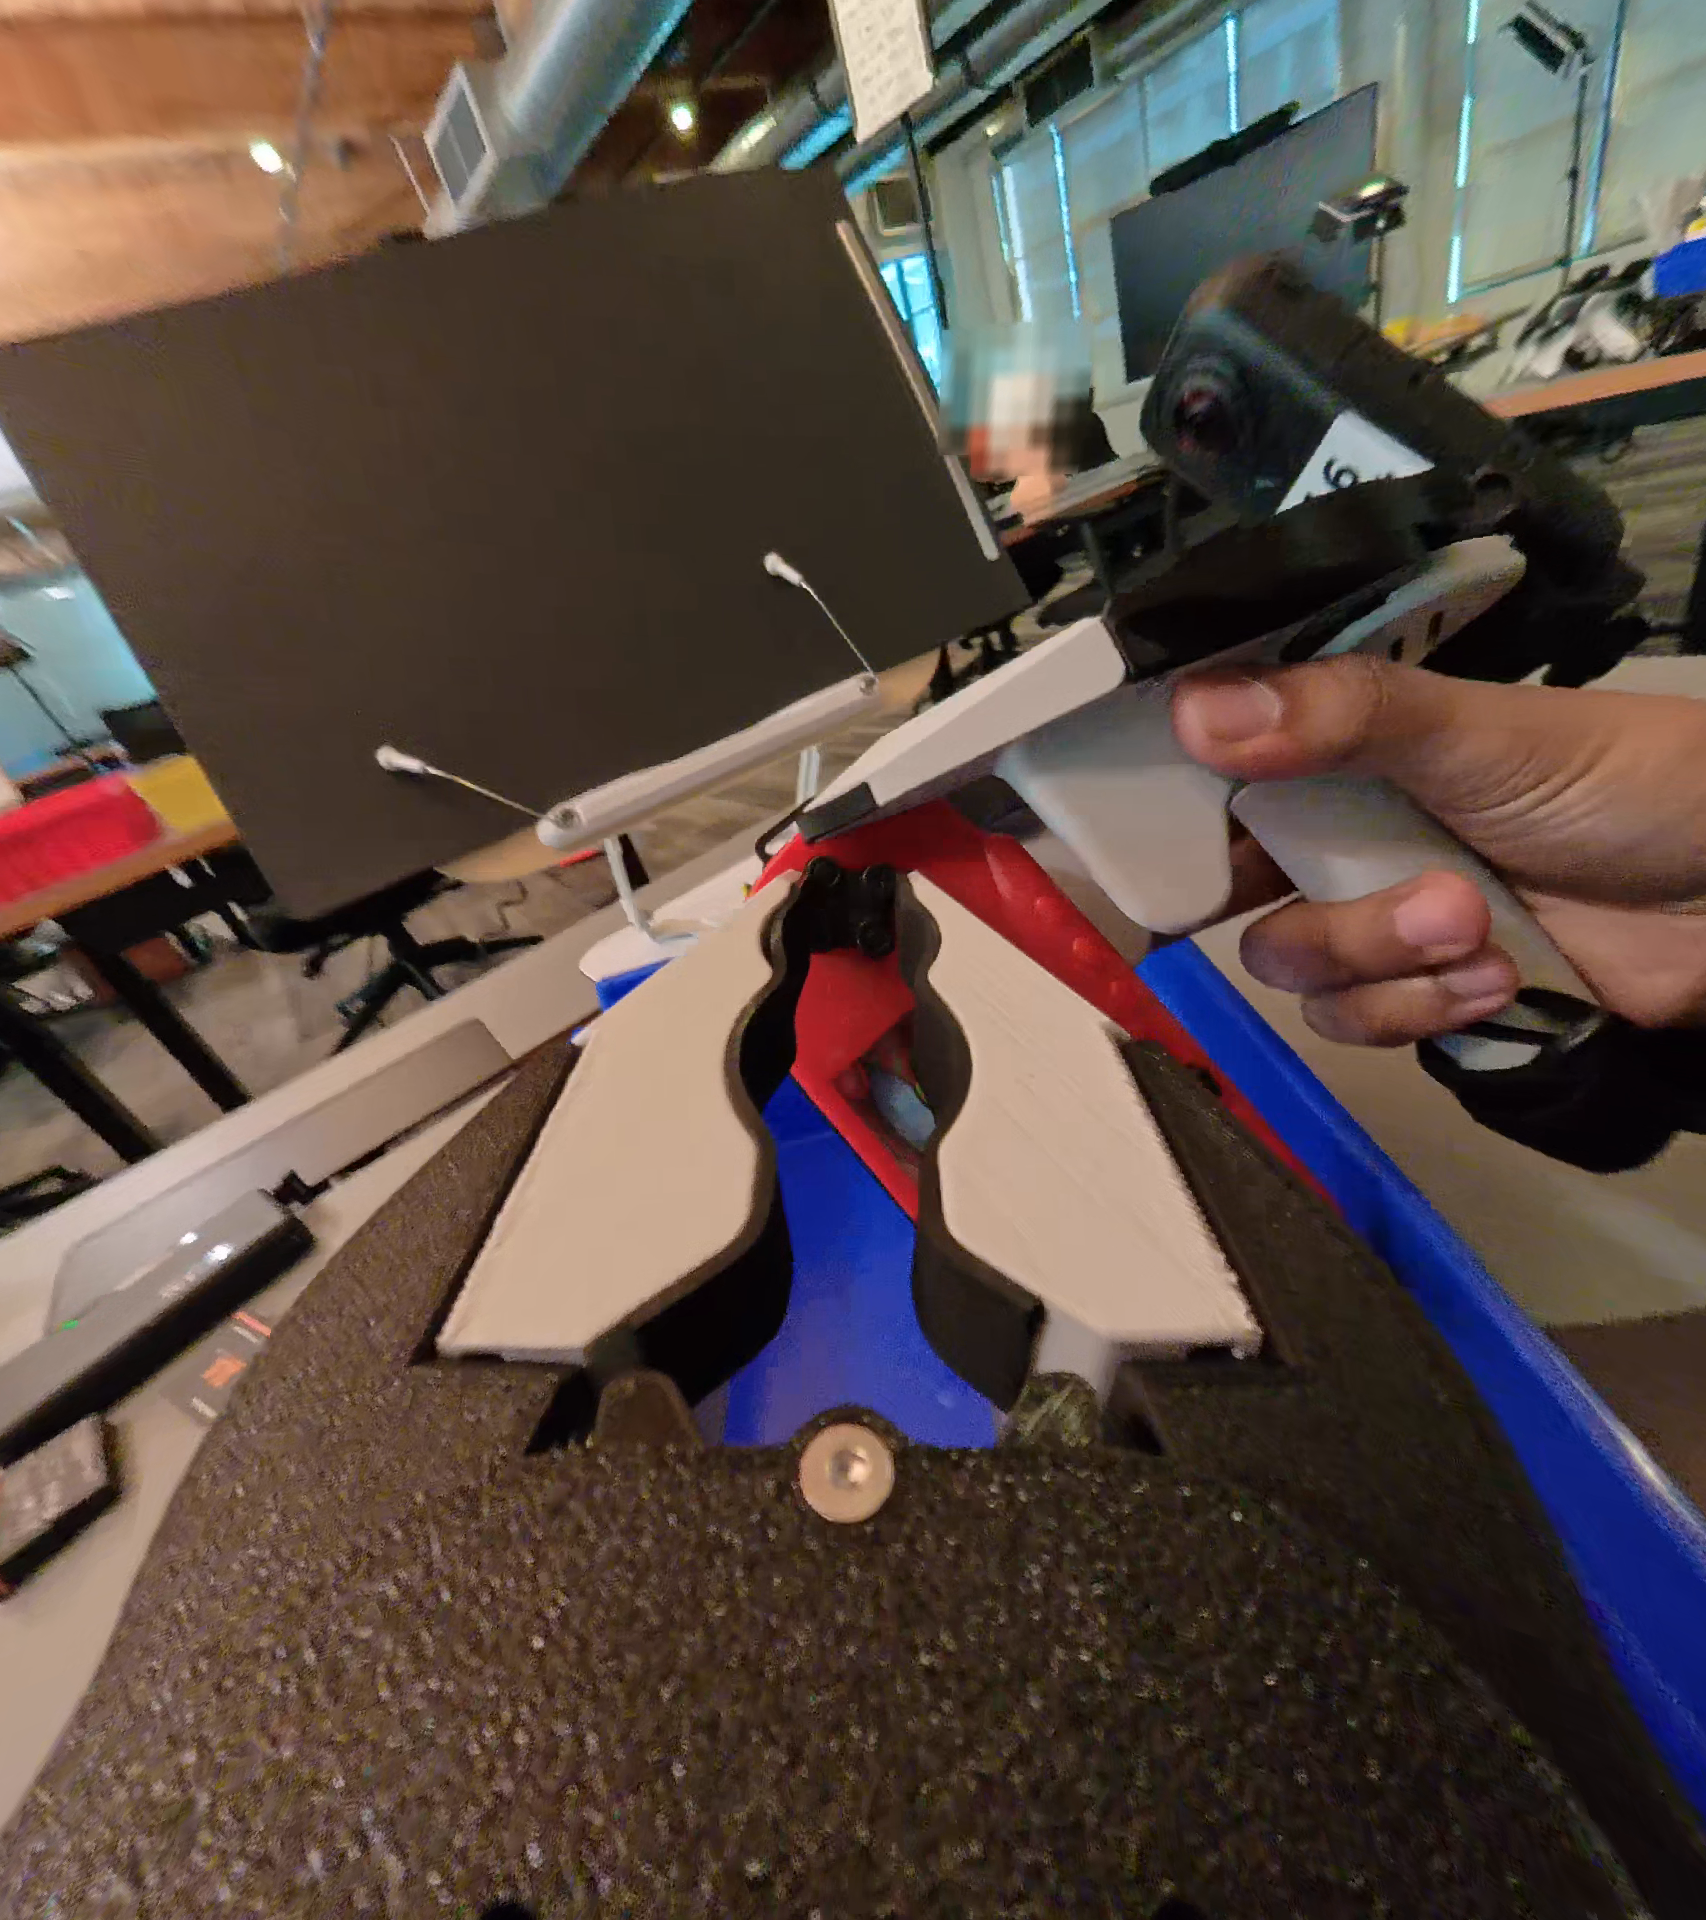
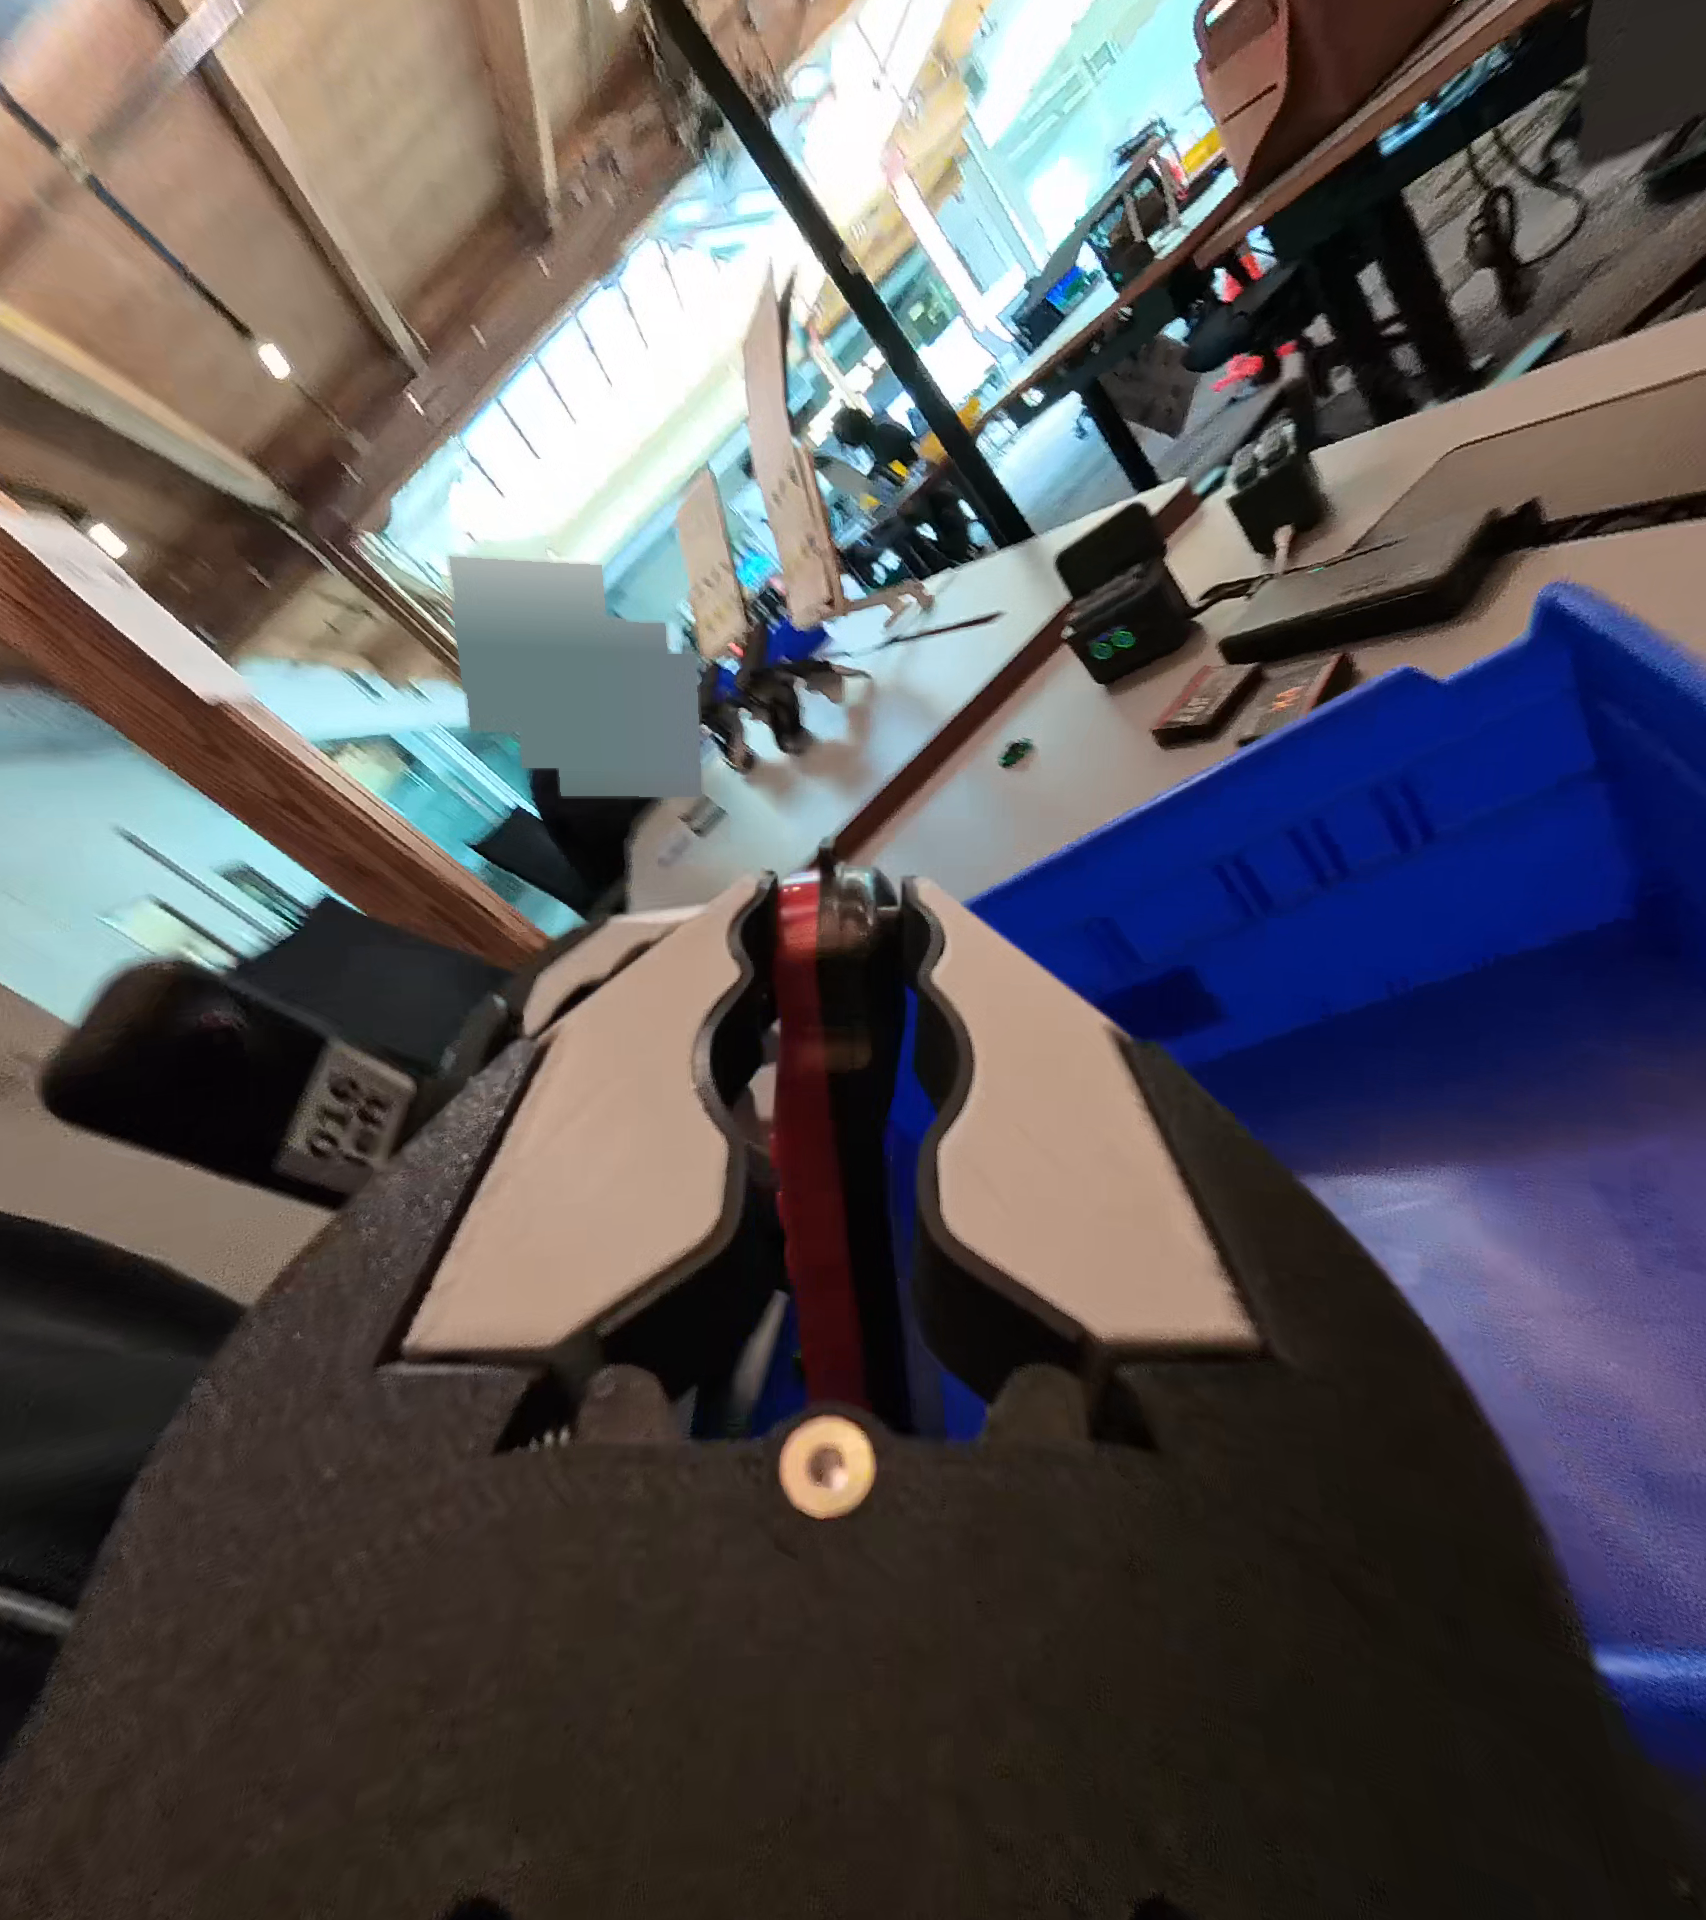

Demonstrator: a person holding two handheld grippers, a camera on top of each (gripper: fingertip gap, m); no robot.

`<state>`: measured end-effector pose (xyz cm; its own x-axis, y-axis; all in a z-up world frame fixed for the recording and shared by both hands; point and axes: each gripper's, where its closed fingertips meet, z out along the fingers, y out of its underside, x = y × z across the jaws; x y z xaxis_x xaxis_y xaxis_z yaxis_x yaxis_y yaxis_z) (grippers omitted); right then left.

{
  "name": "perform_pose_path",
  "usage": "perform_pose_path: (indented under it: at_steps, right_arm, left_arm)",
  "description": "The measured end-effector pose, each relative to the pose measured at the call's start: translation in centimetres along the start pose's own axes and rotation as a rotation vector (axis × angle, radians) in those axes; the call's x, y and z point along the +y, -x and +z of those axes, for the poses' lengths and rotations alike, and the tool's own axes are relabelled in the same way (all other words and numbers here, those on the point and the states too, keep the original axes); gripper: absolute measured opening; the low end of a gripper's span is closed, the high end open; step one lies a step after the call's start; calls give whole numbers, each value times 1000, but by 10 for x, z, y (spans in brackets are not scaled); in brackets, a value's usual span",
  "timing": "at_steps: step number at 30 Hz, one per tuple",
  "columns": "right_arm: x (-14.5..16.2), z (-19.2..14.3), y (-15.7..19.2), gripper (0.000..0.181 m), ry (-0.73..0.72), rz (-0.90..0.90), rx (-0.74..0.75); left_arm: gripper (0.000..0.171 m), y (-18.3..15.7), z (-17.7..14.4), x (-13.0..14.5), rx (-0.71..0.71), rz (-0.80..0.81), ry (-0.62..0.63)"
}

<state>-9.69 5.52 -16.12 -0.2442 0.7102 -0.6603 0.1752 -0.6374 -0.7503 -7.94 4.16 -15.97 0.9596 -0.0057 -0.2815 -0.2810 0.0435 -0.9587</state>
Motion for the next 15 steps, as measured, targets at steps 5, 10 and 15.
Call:
perform_pose_path:
  at_steps: [5,10,15]
  right_arm:
    - [-3,2,0,21,-90,199,-55]
    - [-2,1,-1,21,-82,58,26]
    - [-20,-8,-3,20,-79,-14,38]
  left_arm:
    - [14,1,-1,-4,-37,54,-17]
    - [13,2,-1,0,30,-66,-6]
    - [0,15,-8,2,148,-430,-35]
